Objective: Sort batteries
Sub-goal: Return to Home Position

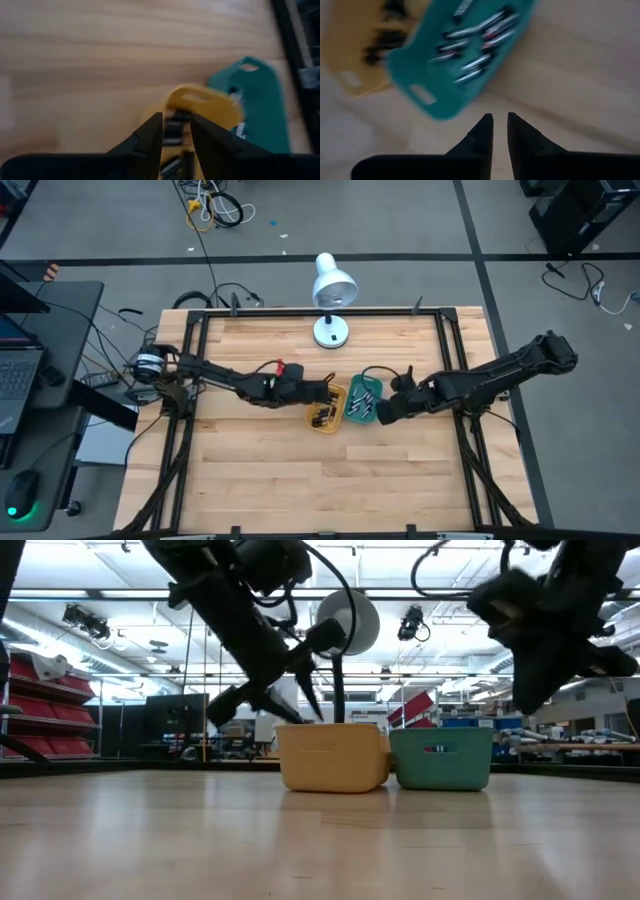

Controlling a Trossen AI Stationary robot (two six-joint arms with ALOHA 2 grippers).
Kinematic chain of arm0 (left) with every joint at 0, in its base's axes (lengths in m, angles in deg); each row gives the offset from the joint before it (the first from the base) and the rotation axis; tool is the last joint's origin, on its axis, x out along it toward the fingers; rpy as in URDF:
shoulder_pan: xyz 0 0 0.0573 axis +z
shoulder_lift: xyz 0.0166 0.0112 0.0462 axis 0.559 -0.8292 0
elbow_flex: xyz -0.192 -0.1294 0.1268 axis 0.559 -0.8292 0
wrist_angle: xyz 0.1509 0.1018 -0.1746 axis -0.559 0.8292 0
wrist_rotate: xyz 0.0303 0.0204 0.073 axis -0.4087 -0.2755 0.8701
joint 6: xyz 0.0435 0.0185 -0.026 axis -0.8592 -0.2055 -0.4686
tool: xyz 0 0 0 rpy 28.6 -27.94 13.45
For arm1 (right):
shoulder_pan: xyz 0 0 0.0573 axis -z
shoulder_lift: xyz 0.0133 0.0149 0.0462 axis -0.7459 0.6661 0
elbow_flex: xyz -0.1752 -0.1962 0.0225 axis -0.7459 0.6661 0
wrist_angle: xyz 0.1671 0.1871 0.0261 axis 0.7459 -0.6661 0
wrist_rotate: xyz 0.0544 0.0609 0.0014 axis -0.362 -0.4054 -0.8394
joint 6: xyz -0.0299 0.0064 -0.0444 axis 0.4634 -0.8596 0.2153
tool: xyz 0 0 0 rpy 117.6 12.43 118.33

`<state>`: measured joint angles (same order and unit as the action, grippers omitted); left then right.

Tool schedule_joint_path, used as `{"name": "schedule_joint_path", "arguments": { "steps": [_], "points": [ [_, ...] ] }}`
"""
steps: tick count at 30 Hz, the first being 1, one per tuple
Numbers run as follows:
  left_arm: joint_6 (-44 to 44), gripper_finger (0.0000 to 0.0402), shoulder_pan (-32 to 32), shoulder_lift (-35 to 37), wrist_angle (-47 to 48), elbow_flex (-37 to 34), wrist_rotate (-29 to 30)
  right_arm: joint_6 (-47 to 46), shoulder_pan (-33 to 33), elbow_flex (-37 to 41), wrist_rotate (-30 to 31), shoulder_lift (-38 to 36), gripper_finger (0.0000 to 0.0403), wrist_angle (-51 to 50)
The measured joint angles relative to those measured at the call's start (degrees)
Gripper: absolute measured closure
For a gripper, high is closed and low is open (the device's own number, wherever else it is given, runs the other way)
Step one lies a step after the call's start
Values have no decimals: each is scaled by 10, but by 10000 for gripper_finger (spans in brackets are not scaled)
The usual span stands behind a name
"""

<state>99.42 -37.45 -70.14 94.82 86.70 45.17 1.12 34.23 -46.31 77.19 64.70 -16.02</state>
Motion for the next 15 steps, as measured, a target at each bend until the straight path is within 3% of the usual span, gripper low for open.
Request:
{"name": "schedule_joint_path", "arguments": {
  "steps": [6, 15],
  "points": [
    [-65, 285, 17, 5, -39, 0, -6, 52, 26, 0, 1, 3, 373, -48],
    [-115, 285, 42, 5, -17, 0, -91, 107, 81, 9, -15, 3, 387, -49]
  ]
}}
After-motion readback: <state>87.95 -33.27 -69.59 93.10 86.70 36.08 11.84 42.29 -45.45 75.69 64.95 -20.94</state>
